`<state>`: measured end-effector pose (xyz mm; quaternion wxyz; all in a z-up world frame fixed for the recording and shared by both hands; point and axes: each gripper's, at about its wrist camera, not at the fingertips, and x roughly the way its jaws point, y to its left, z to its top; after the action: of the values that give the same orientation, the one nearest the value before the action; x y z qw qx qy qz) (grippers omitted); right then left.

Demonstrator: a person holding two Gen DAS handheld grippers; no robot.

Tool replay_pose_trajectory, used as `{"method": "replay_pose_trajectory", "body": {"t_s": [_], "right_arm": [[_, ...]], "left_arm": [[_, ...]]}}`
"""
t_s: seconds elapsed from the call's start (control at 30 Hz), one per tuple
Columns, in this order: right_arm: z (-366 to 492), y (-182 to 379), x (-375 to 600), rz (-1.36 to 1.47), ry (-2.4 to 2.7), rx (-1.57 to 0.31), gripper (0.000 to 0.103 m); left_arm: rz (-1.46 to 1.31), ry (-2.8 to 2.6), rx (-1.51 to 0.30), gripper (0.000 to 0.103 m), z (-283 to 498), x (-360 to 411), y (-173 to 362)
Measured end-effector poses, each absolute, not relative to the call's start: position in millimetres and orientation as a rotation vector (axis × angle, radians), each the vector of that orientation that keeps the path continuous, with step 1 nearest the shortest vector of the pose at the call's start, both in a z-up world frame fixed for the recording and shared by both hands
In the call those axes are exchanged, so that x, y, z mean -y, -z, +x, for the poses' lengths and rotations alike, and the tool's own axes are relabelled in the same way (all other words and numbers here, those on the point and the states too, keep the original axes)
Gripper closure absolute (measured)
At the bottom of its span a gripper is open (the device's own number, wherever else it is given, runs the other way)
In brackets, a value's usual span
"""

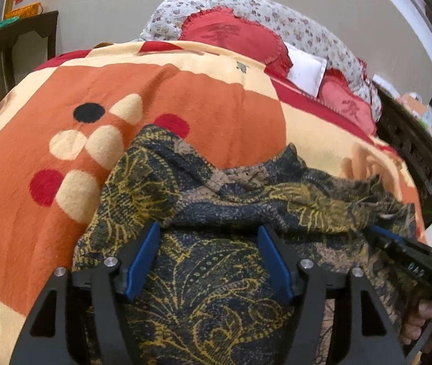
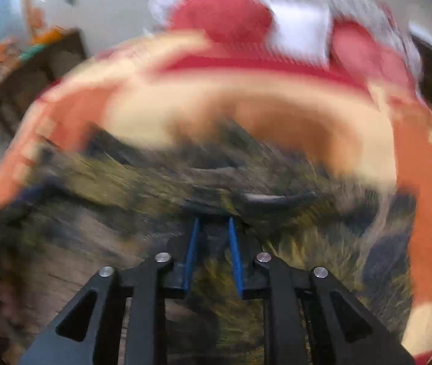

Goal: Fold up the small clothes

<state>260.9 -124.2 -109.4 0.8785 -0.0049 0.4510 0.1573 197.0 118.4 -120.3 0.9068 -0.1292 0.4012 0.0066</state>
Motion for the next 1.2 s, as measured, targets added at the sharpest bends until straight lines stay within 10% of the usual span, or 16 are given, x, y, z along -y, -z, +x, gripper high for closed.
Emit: {"method": "replay_pose_trajectory", "body": {"t_s": [0.37,0.73,1.2], "right_arm": [[233,70,138,-0.038,-0.228,-0.890,0.081],[224,104,154,-0.154,-0.022,-0.879,0.055],[233,90,88,-0.106,-0.180,-0.913,0.058]], "left_arm": [[-0.129,-0.070,-0.869,0.028,205,-98,125],[-0.130,-0.069,-0.870,0.027,204,-99,125],[-0.135,-0.065,-0.870,0.027,204,-100,125]]}}
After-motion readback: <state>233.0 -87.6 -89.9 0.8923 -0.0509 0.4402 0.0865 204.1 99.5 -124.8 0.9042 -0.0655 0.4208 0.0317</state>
